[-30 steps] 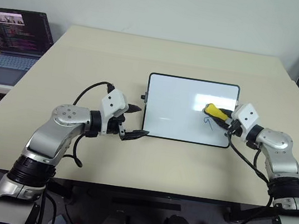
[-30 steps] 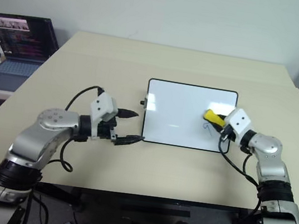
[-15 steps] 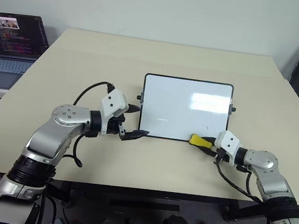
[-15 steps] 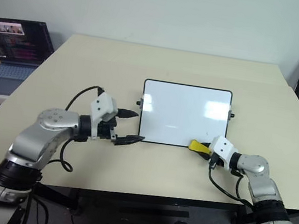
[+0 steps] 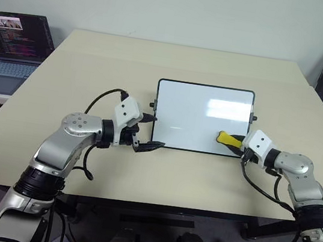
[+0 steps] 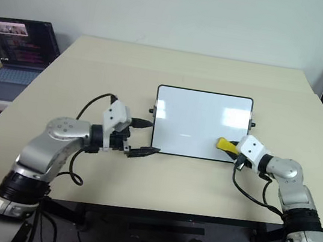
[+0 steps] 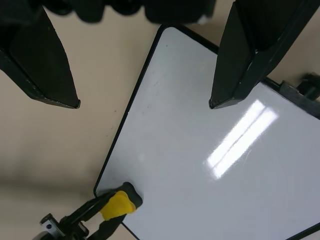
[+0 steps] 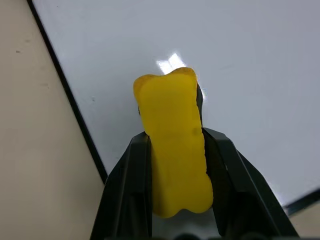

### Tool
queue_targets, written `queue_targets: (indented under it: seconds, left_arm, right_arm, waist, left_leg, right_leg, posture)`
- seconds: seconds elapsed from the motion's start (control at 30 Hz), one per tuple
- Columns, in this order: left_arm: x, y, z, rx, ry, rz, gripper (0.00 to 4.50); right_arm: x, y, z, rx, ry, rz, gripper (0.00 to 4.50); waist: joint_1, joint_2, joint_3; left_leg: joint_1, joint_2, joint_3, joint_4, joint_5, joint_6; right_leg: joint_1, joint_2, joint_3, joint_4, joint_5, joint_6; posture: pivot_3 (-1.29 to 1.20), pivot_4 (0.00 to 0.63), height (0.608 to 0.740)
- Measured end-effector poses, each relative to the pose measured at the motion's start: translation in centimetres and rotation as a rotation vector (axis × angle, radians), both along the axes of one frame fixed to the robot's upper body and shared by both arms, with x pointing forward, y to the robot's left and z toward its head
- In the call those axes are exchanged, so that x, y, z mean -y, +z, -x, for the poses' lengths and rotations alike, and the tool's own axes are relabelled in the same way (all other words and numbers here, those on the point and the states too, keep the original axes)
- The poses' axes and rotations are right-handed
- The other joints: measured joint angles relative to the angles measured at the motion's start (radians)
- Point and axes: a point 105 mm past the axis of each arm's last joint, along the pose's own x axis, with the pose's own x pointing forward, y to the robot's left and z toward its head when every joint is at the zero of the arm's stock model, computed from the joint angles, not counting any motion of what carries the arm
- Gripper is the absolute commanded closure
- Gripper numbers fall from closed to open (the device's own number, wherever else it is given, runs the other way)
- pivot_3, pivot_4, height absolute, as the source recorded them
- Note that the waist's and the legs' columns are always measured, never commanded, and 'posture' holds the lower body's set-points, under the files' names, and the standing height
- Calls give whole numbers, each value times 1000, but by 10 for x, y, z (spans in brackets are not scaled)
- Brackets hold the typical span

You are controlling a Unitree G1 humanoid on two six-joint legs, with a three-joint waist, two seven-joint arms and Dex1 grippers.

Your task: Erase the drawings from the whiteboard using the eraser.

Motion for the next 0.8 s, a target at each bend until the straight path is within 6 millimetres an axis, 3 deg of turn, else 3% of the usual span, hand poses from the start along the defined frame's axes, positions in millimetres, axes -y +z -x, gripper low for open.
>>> queue_targets:
  seconds: [0.2,0.33,0.4,0.5,0.57,0.63,0.73,0.8]
  left_arm:
    - [0,0,0,-2,-4,-1,0]
    - [0,0,0,-1,-8,-1,0]
    - [0,0,0,-3,-6,0,0]
    - [4,6,-2,11,-21,7,0]
    - [6,11,-2,23,-42,10,0]
    - [12,15,-2,30,-63,30,0]
    - [21,14,-2,16,-94,53,0]
    - [33,14,0,11,-131,70,0]
  right_arm:
    - [54,11,-4,47,-168,36,3408]
    - [74,6,2,13,-229,43,3410]
    - [73,3,7,-25,-243,-40,3410]
    - [59,37,7,-3,-214,-261,3411]
    - [56,80,11,62,-185,-413,3411]
    - [67,116,17,128,-203,-484,3411]
    - [91,129,18,173,-325,-521,3411]
    - [110,112,15,136,-450,-517,3411]
  waist:
    - [0,-5,0]
    - [2,-5,0]
    - [0,-3,1]
    - [-6,4,5]
    - [0,5,5]
    - [9,5,5]
    - [24,5,5]
    - [32,4,5]
  left_leg:
    - [2,-1,1,1,2,3]
    - [-2,-1,1,-1,2,3]
    - [-12,-1,1,-2,2,2]
    - [-26,-1,0,-2,2,2]
    - [-31,-1,-2,-2,1,1]
    - [-33,-1,-3,-3,0,0]
    - [-33,-2,-2,-3,-1,-1]
    - [-33,-3,-3,-3,-1,-1]
  right_leg:
    - [3,-2,1,-1,0,0]
    - [-2,-2,0,-1,0,0]
    - [-12,-2,0,0,3,5]
    - [-26,-2,0,3,7,1]
    - [-31,-2,-2,4,7,1]
    - [-32,-2,-3,1,6,1]
    - [-31,-2,-3,-2,6,1]
    - [-30,-3,-4,-2,6,2]
  posture:
    - [0,150,740]
    - [0,150,740]
    - [0,150,740]
    - [0,150,740]
    - [0,150,740]
    - [0,150,740]
    - [0,150,740]
    - [0,150,740]
